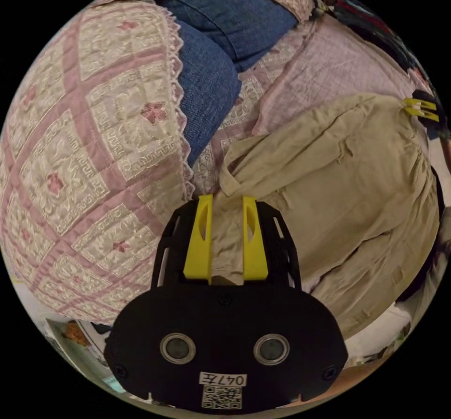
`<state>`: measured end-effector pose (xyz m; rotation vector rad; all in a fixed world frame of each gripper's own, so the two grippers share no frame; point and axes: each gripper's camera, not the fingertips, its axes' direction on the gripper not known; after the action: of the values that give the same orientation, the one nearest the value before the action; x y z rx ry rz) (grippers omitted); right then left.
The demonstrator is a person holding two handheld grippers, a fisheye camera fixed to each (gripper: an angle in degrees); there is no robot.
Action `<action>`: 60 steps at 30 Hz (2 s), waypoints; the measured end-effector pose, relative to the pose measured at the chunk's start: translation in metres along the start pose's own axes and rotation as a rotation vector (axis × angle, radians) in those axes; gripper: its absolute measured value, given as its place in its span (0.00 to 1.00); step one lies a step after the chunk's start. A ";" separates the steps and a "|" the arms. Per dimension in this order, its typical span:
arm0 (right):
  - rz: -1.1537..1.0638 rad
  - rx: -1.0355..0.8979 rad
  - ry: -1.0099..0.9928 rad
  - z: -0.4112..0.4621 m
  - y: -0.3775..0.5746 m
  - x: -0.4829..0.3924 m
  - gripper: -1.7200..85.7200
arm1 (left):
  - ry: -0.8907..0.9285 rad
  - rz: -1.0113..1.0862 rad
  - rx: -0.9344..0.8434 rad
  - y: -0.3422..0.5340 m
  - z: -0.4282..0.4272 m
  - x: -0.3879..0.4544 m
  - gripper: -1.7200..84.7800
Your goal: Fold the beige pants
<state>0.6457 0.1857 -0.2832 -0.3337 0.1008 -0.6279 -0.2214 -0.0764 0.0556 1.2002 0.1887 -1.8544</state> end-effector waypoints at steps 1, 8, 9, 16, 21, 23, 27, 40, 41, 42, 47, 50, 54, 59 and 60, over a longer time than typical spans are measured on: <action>0.023 0.011 -0.024 -0.002 0.001 0.001 0.02 | -0.005 0.014 0.000 -0.002 0.001 0.004 0.13; 0.151 0.102 -0.151 -0.028 0.008 0.003 0.02 | 0.097 0.059 -0.023 0.011 -0.007 0.021 0.05; 0.161 0.110 -0.161 -0.034 0.007 0.000 0.02 | 0.085 0.056 -0.012 0.015 -0.013 0.022 0.04; 0.069 0.199 -0.069 -0.103 -0.003 -0.052 0.02 | -0.209 -0.139 0.307 0.156 -0.179 0.038 0.02; -0.055 0.267 -0.107 -0.151 0.019 -0.108 0.02 | -0.314 -0.305 0.460 0.325 -0.294 0.125 0.02; -0.097 0.276 -0.166 -0.161 0.031 -0.130 0.02 | -0.282 -0.376 0.455 0.388 -0.314 0.171 0.02; -0.140 0.204 -0.301 -0.157 0.047 -0.180 0.02 | -0.129 -0.473 0.358 0.433 -0.292 0.202 0.02; -0.207 0.121 -0.303 -0.175 0.037 -0.234 0.02 | -0.002 -0.632 0.361 0.498 -0.416 0.087 0.01; -0.216 0.100 -0.308 -0.171 0.037 -0.238 0.02 | 0.010 -0.633 0.332 0.502 -0.421 0.079 0.01; -0.226 0.073 -0.314 -0.165 0.038 -0.246 0.02 | 0.022 -0.639 0.326 0.505 -0.424 0.075 0.01; -0.158 0.141 -0.331 -0.185 0.026 -0.248 0.03 | 0.243 -0.831 0.566 0.545 -0.489 0.013 0.04; -0.183 0.161 -0.374 -0.200 0.012 -0.251 0.04 | 0.193 -0.839 0.536 0.533 -0.523 -0.035 0.06; -0.193 0.201 -0.346 -0.204 -0.010 -0.266 0.06 | 0.164 -0.903 0.403 0.503 -0.545 -0.108 0.08; -0.205 0.182 -0.473 -0.173 -0.049 -0.304 0.08 | 0.325 -1.117 0.428 0.478 -0.549 -0.197 0.09; -0.215 0.173 -0.477 -0.166 -0.060 -0.316 0.08 | 0.318 -1.141 0.422 0.477 -0.550 -0.203 0.10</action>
<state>0.3254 0.2815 -0.4222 -0.3208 -0.4491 -0.7481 0.5206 0.0633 0.0829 1.9114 0.8295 -2.7294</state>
